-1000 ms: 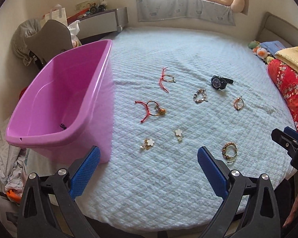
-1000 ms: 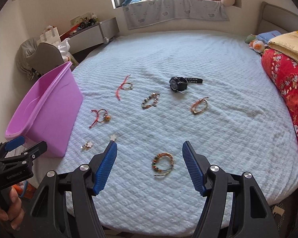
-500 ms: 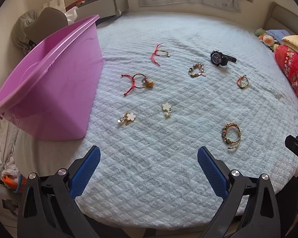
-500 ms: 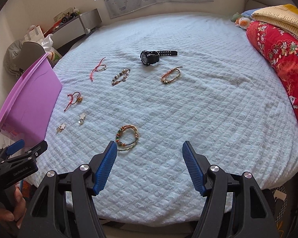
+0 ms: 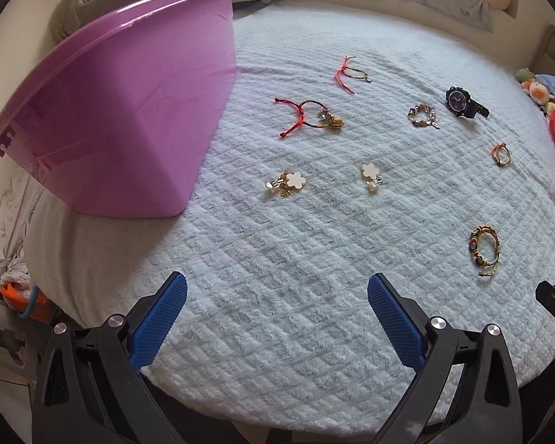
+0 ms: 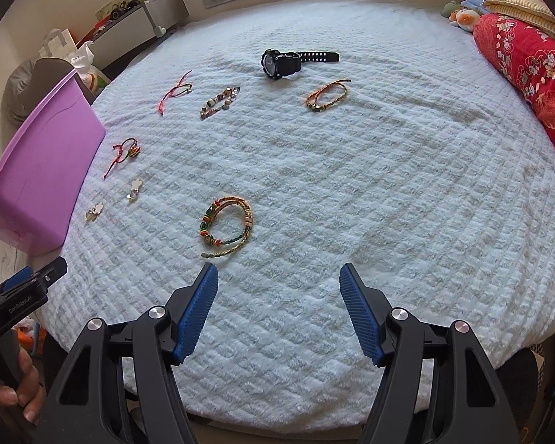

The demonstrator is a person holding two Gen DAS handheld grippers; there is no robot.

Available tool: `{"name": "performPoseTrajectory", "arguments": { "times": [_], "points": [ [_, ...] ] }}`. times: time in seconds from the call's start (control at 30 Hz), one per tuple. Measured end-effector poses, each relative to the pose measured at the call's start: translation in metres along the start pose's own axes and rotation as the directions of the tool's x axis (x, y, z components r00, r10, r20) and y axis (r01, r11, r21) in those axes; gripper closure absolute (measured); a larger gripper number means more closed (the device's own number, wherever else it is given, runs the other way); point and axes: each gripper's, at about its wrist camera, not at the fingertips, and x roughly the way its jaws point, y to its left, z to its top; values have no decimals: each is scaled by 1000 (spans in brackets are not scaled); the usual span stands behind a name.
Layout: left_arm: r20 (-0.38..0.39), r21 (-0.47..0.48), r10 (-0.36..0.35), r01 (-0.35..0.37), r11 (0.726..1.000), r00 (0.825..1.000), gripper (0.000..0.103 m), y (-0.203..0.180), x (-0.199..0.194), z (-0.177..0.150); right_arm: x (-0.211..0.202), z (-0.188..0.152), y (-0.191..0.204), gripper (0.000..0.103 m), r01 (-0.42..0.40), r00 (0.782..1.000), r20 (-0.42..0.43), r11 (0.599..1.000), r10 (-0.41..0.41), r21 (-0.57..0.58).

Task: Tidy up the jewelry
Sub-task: 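Grasp the white flower earring with the left tool while the right tool grasps the beaded bracelet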

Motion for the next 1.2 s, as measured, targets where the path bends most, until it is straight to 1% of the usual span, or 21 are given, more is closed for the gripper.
{"name": "performPoseTrajectory", "arguments": {
  "times": [0.23,0.43,0.6,0.97,1.2],
  "points": [
    [-8,-20,17,-18,1000,1000,7,5,18,9,17,2,6,38,-6,1000,-20,1000,6,-14],
    [2,-24,51,-51,998,999,6,9,40,20,31,5,14,38,-13,1000,-25,999,12,-35],
    [5,-30,64,-64,997,998,6,15,56,29,43,7,22,38,-16,999,-32,998,14,-54],
    [7,-6,62,-62,998,998,6,16,78,42,63,13,35,38,-15,999,-49,997,11,-81],
    [0,1,49,-49,999,999,6,12,87,46,74,18,43,38,26,998,-48,994,-31,-108]
  ]
}}
